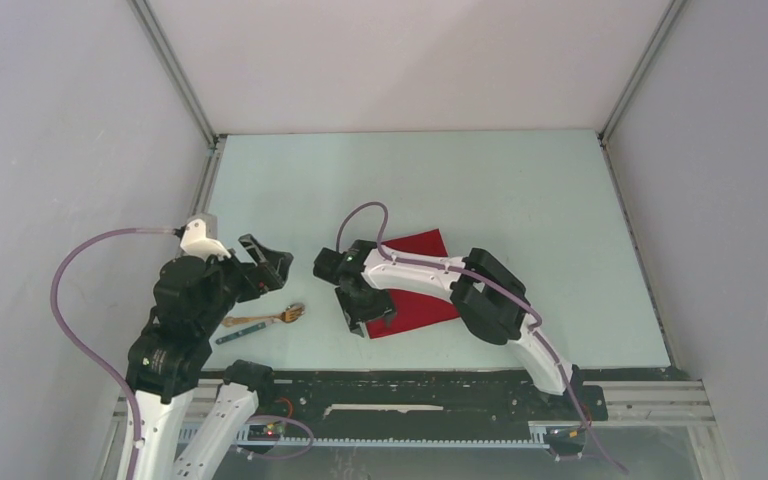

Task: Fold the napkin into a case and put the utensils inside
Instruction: Pick up the lower triangle-folded napkin from the center of the board.

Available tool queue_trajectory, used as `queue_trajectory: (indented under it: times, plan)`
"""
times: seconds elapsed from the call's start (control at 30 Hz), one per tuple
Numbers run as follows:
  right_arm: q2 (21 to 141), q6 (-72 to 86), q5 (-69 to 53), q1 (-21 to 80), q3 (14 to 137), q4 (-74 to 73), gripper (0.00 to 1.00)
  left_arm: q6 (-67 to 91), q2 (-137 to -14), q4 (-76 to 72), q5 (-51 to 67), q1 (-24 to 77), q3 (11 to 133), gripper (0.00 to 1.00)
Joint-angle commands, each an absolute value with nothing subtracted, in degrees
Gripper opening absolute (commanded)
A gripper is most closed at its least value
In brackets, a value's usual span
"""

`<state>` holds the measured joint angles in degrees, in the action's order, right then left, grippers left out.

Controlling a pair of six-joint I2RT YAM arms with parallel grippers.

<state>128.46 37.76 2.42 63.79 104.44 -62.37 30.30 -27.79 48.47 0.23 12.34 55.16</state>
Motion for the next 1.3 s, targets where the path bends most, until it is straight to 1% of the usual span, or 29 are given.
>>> queue_trajectory:
  times: [0.0, 0.13, 0.23, 0.33, 0.4, 0.53, 0.7, 0.8, 0.93, 1.03, 1.17, 1.27]
  plan:
    - [129.5, 37.9, 4.2, 63.6, 106.9, -63.7, 0.67, 28.3, -27.7, 48.1, 1.8, 12.0, 54.6, 0.95]
    - [130.9, 37.8, 5.1, 63.5, 106.1, -62.1, 0.66, 28.0, -27.9, 48.1, 1.6, 12.2, 54.5, 0.95]
    - [130.5, 38.3, 6.8, 63.7, 102.7, -58.9, 0.64, 27.7, -27.9, 48.6, 1.3, 12.3, 55.1, 0.95]
    - [130.1, 38.6, 7.3, 63.4, 97.8, -55.3, 0.60, 28.0, -27.5, 49.5, 0.2, 12.3, 56.0, 0.95]
    - [130.6, 38.7, 7.8, 63.3, 96.5, -54.9, 0.54, 28.0, -27.3, 49.8, 0.2, 12.3, 56.8, 0.95]
    - [130.4, 38.5, 9.4, 63.3, 93.0, -52.7, 0.41, 28.3, -27.4, 50.0, 0.2, 12.4, 57.4, 0.95]
    - [128.8, 37.0, 11.4, 63.3, 92.2, -51.7, 0.14, 28.9, -27.9, 49.2, 0.2, 12.3, 55.9, 0.95]
    - [126.2, 35.6, 10.6, 63.4, 92.3, -50.8, 0.00, 30.0, -28.5, 47.6, 0.4, 12.3, 53.5, 0.95]
    - [120.4, 34.0, 7.2, 62.9, 90.2, -45.8, 0.00, 32.7, -29.7, 43.3, 2.9, 12.2, 47.6, 0.96]
    - [115.9, 33.9, 3.4, 61.8, 85.4, -40.8, 0.00, 37.4, -31.7, 37.8, 7.2, 11.8, 41.3, 0.96]
    - [110.9, 34.2, -1.6, 59.5, 78.9, -36.1, 0.00, 46.1, -36.2, 25.9, 15.4, 11.5, 33.1, 0.97]
    - [107.4, 33.8, -4.6, 58.1, 74.5, -31.3, 0.00, 52.2, -42.8, 15.8, 21.3, 10.5, 28.3, 0.99]
